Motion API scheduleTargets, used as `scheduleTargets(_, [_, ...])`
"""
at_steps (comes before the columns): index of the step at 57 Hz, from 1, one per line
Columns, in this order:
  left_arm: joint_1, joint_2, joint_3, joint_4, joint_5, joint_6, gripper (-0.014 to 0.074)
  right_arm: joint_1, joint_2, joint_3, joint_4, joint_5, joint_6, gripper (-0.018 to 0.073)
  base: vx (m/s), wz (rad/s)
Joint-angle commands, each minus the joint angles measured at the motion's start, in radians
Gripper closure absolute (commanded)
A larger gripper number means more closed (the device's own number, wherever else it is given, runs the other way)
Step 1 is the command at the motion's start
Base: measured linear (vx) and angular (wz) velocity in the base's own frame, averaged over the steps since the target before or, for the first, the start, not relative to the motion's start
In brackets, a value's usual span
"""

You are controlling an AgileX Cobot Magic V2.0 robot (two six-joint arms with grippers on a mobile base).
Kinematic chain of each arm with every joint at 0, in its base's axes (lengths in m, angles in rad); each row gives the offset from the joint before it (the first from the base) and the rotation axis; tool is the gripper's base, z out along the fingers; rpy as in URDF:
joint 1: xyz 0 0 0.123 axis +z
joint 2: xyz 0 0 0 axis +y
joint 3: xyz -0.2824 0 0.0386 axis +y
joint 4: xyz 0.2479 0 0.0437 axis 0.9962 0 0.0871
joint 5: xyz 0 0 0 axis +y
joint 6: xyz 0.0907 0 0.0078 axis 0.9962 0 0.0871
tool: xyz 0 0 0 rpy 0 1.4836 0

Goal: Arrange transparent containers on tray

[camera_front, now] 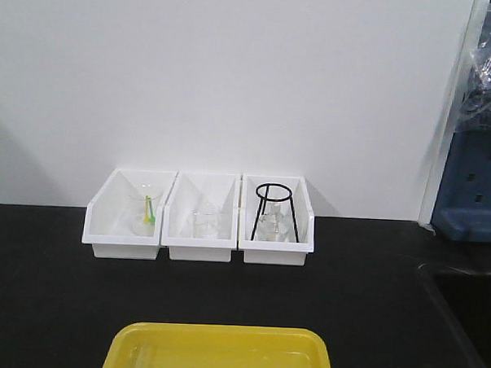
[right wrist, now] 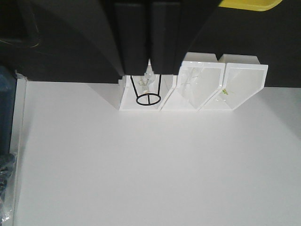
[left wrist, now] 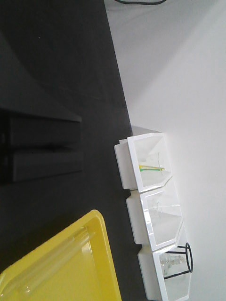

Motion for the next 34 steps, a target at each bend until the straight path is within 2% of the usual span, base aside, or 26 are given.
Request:
scheduleTargets(1, [-0.001, -0.024, 0.036, 0.0, -0.079, -0.008, 0.0596, -0.003, 0.002, -0.027, -0.015, -0.072, -0.011, 0.0571, 0.0, 0.0])
scheduleTargets(34, [-0.001, -0.024, 0.036, 0.0, -0.079, -0.008, 0.0596, -0.003, 0.002, -0.027, -0.015, -0.072, -0.011, 0.0571, 0.0, 0.0])
